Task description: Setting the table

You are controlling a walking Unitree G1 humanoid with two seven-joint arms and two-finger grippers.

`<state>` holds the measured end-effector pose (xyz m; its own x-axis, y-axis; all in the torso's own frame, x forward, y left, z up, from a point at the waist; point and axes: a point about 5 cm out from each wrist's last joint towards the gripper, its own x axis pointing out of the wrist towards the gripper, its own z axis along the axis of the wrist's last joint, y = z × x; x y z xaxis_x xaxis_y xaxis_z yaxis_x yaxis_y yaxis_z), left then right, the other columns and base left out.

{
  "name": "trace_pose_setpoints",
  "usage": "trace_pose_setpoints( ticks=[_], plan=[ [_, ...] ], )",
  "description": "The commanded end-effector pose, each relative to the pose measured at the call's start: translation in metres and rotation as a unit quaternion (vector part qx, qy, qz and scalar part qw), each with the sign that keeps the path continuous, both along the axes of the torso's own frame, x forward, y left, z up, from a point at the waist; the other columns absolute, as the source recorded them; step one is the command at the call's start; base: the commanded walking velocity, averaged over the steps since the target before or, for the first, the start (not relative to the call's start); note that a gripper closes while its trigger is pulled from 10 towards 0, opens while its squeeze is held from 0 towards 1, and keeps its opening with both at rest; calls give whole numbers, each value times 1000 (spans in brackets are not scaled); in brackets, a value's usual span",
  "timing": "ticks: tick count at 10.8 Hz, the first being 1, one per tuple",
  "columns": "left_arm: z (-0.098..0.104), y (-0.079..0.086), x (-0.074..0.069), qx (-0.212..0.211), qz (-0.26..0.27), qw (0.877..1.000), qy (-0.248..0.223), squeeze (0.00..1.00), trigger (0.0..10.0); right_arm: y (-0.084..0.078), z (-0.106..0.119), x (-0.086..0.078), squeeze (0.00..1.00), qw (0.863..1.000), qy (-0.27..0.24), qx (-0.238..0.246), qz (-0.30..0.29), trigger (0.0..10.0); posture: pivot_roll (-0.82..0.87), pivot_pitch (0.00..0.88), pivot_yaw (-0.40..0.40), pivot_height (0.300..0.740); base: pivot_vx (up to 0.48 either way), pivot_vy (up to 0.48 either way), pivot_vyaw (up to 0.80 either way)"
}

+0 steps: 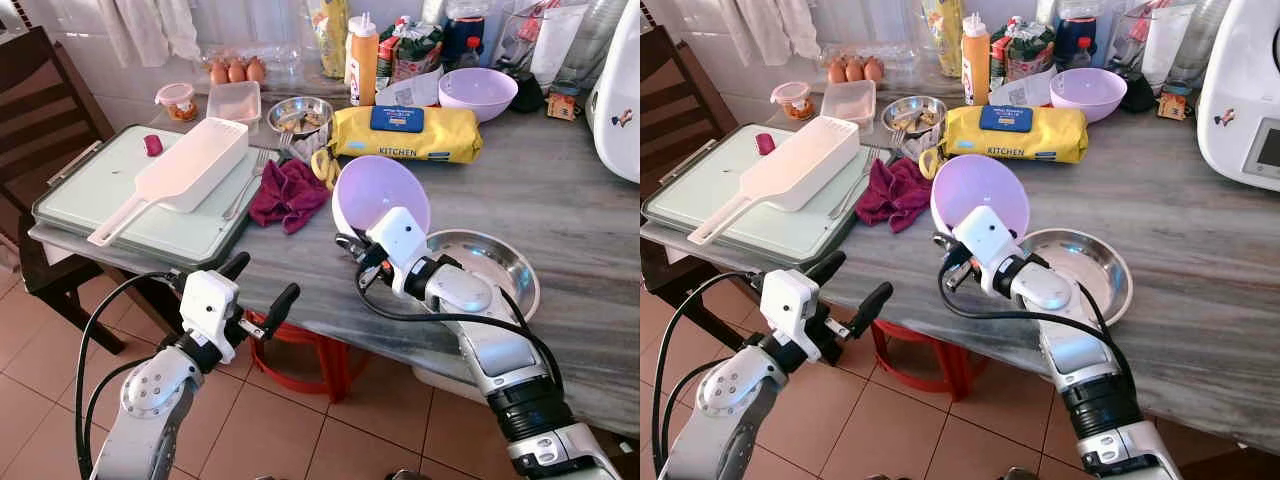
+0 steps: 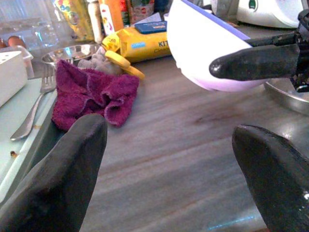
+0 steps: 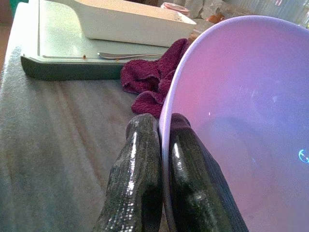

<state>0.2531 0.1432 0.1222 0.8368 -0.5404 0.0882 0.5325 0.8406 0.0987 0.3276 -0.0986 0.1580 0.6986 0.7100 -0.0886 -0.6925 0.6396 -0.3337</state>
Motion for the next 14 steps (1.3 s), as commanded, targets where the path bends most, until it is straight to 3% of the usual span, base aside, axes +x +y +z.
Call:
trace_pose_setpoints(
  ticks=[1,2,3,5,8,9,14],
  plan=[
    [-1,1,1,5,3,1000,3,0,10000,3,-4,-2,0,1000,10,1,11,10000,-70,136,98,740,0,0,0],
    [-1,1,1,5,3,1000,3,0,10000,4,-5,-3,47,1000,14,-3,17,10000,-70,135,99,740,0,0,0],
    [-3,1,1,0,7,1000,12,0,10000,5,-9,-6,227,999,21,-11,28,10000,-69,133,99,740,0,0,0],
    [-3,1,1,1,8,1000,13,0,10000,5,-12,-8,231,999,27,-15,29,10000,-68,134,98,740,0,0,0],
    [-4,1,1,1,8,1000,13,0,10000,4,-15,-9,745,999,33,-17,30,10000,-69,134,101,740,0,0,0],
    [-4,1,1,2,7,1000,14,0,10000,3,-13,-8,1000,999,32,-16,27,10000,-71,133,102,740,0,0,0],
    [-3,-1,0,-5,-2,1000,11,0,10000,3,-5,-5,1000,1000,5,-15,22,10000,-71,130,98,740,0,0,0]
  ],
)
